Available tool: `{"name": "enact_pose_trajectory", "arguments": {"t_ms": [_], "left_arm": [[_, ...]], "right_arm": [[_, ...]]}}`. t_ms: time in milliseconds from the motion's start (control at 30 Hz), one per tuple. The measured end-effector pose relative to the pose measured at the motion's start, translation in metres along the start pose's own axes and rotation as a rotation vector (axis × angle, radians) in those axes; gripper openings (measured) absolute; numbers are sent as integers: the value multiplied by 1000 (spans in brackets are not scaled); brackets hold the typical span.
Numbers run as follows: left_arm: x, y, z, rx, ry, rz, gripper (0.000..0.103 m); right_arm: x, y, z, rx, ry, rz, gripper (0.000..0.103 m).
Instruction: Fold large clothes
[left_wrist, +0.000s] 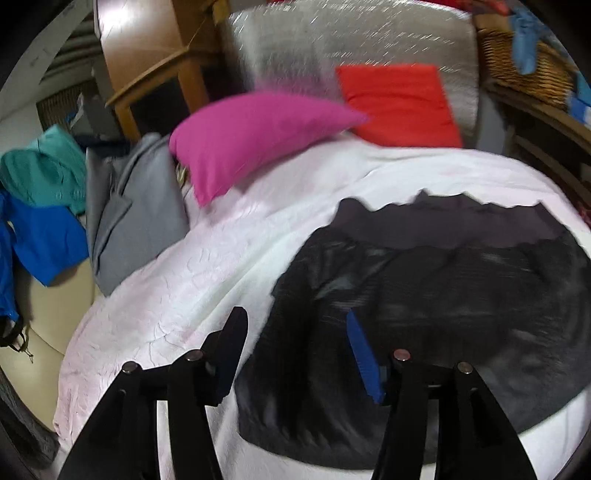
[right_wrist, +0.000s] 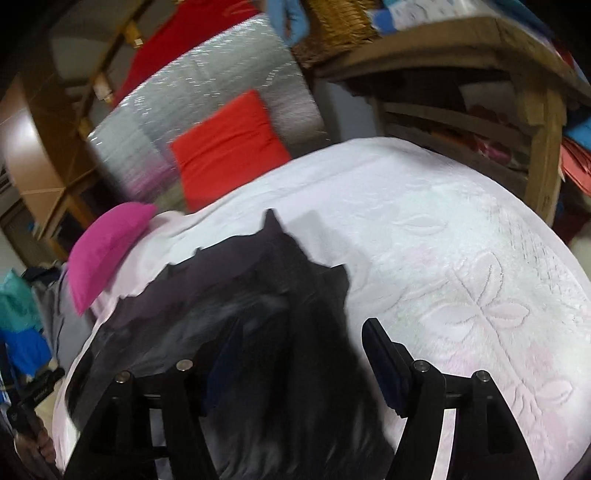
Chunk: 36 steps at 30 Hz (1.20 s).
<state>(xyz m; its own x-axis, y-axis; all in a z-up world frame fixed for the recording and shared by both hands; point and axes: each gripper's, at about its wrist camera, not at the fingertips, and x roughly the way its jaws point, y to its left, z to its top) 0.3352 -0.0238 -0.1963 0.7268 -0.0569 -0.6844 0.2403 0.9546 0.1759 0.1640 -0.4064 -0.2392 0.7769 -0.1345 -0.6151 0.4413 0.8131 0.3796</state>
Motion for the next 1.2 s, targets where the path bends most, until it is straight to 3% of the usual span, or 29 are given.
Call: {"name": "enact_pose_trajectory", "arguments": {"t_ms": [133, 600, 867, 1100, 1200], "left_arm": [[-26, -16, -2, 33, -53, -28, 58], [-55, -45, -10, 28, -110, -73, 58], [-37, -57, -19, 25, -70, -78, 58], [9, -74, -44, 42, 68, -71, 59], [10, -76, -55, 55, 44, -52, 60]], "right_arm": [[-8, 20, -4, -36, 14, 35, 55], [-2, 37, -26, -46, 55, 81, 54], [19, 33, -35, -14, 104, 68, 54], [31, 24, -44, -8, 136, 39, 53], [30, 22, -45, -10, 145, 41, 53]]}}
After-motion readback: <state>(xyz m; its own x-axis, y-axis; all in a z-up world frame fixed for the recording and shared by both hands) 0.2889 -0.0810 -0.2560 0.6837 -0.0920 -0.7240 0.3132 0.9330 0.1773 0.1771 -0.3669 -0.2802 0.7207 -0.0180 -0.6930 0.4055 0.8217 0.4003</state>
